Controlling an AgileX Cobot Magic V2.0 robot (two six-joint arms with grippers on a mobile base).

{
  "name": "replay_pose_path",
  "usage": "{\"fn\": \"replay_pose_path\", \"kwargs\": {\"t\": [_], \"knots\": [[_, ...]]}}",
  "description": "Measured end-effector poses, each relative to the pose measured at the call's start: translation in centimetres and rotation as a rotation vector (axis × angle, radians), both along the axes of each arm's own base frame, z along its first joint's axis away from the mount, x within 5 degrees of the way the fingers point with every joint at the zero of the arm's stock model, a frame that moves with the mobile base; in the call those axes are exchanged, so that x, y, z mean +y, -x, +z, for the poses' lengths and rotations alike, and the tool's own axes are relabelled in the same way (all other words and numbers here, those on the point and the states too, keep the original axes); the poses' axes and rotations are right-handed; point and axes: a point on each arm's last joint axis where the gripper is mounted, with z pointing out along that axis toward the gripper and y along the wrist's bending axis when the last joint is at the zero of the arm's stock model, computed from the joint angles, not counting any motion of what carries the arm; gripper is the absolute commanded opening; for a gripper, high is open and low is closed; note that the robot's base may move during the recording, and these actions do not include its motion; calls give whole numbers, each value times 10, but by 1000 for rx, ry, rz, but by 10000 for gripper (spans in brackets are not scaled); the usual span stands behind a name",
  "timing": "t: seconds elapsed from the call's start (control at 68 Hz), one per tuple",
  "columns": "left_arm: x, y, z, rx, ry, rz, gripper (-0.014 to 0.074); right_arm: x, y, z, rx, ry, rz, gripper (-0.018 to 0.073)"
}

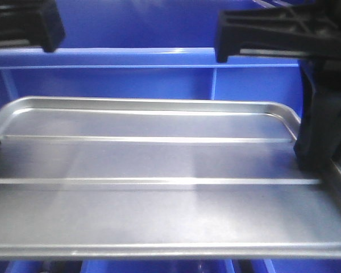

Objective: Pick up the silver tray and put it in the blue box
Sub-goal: 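Carry the tray with both grippers up to the large blue bin, then move the tray over the blue bin and lower it inside with both grippers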

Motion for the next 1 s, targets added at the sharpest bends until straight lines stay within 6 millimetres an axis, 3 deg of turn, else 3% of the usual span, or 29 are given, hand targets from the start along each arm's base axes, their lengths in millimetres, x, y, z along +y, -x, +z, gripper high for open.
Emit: {"fn": "replay_pose_path", "kwargs": {"t": [0.294, 0.691, 1.0], "knots": [[1, 12, 24, -53, -33, 2, -99, 7, 7, 18, -25, 5, 17, 74], [2, 1, 83, -240, 54, -21, -99, 2, -7, 78, -224, 22, 19, 74], [6, -19, 99, -291, 26, -18, -100, -1, -14, 102, -292, 2, 44, 74]]}}
